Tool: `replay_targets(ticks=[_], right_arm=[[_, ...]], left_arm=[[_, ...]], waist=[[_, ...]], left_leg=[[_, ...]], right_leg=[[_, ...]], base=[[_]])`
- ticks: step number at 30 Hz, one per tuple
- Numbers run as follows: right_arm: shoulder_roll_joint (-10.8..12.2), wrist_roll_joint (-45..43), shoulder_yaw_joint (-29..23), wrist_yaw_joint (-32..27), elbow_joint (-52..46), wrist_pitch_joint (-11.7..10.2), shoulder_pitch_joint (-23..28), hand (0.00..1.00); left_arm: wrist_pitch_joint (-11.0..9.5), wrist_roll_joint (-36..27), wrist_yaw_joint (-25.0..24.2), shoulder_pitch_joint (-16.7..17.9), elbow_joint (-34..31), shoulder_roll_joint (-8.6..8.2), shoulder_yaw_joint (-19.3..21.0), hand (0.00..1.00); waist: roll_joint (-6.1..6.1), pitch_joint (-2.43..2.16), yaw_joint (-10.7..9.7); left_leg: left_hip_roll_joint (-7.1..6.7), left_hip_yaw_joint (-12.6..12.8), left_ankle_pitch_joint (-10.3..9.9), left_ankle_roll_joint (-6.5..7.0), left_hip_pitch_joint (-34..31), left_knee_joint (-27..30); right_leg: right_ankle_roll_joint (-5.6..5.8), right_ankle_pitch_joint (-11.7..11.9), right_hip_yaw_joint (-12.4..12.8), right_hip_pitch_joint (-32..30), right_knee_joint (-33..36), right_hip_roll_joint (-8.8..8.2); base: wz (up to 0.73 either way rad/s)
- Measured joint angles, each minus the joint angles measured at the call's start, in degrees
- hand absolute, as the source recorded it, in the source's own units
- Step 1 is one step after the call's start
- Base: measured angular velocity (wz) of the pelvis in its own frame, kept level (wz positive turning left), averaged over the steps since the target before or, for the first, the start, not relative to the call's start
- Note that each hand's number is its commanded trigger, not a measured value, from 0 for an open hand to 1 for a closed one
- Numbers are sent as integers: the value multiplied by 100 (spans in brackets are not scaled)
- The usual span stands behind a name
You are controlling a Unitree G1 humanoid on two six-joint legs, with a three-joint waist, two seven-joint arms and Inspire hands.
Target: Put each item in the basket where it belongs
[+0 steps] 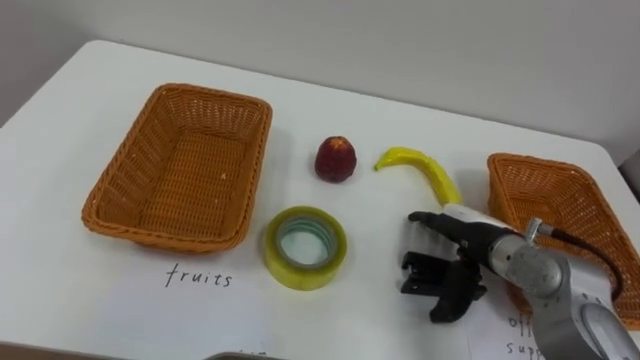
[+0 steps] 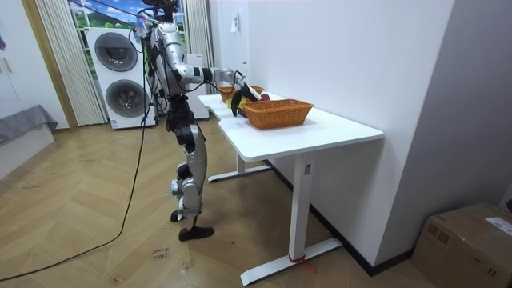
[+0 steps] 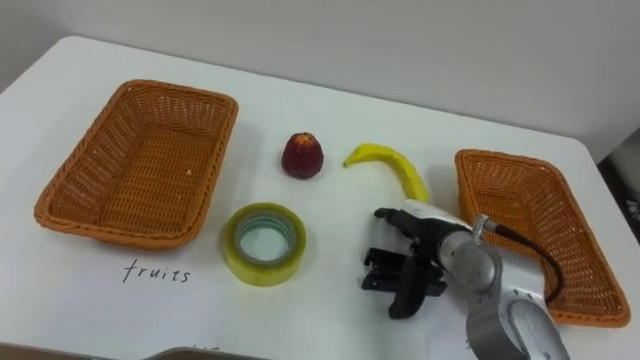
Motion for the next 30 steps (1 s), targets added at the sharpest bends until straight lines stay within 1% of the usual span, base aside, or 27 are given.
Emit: replay_targets(ticks=[1,2,3,7,9,12,15,21,30], right_arm=[[0,-35,4,23,-10,16,0,7],[0,-56,9,37,-21,32,0,82],[0,-78,39,42,-45,67,0,100],[-1,-181,111,13,-116,125,0,100],[0,-312,115,-124,-121,123,-39,100],[0,-382,120,-173,-100,192,-110,100],[0,-467,120,-178,-119,196,-95,100],[-1,-538,129,-273,-47,234,-99,100],[-2,-495,158,-285,-52,235,-102,100]], left_arm=[[4,0,-1,0,0,0,0,0],[5,0,-1,0,0,0,0,0],[6,0,-1,0,0,1,0,0],[9,0,-3,-1,-1,1,-2,0],[10,0,-3,-3,-3,1,-2,0],[10,0,-2,-6,-14,4,-25,0],[26,0,0,0,-13,15,-117,0],[28,0,1,-34,-13,17,-125,0],[46,-2,17,-47,-13,18,-161,0]], waist=[[0,0,1],[0,0,2],[0,0,2],[1,0,23],[2,0,28],[4,-1,49],[5,-1,83],[17,2,144],[32,4,137]], left_leg=[[0,-3,0,0,0,0],[0,-5,0,0,0,0],[0,-8,0,0,-1,0],[0,-16,0,0,0,0],[0,-22,0,0,0,1],[1,-79,1,-2,-4,0],[3,-101,2,-2,-5,-3],[2,-146,2,-2,-18,-8],[1,-155,2,-2,-19,-9]], right_leg=[[0,0,-1,1,0,0],[0,0,-2,1,0,0],[0,0,-3,2,0,0],[0,0,-12,4,-1,-1],[0,0,-20,6,-1,-2],[0,0,-83,22,-2,-6],[0,0,-133,28,-4,-7],[0,0,-145,30,-8,-8],[0,0,-144,31,-9,-9]], base=[[0],[0],[0],[0],[2],[8],[4],[3],[1]])
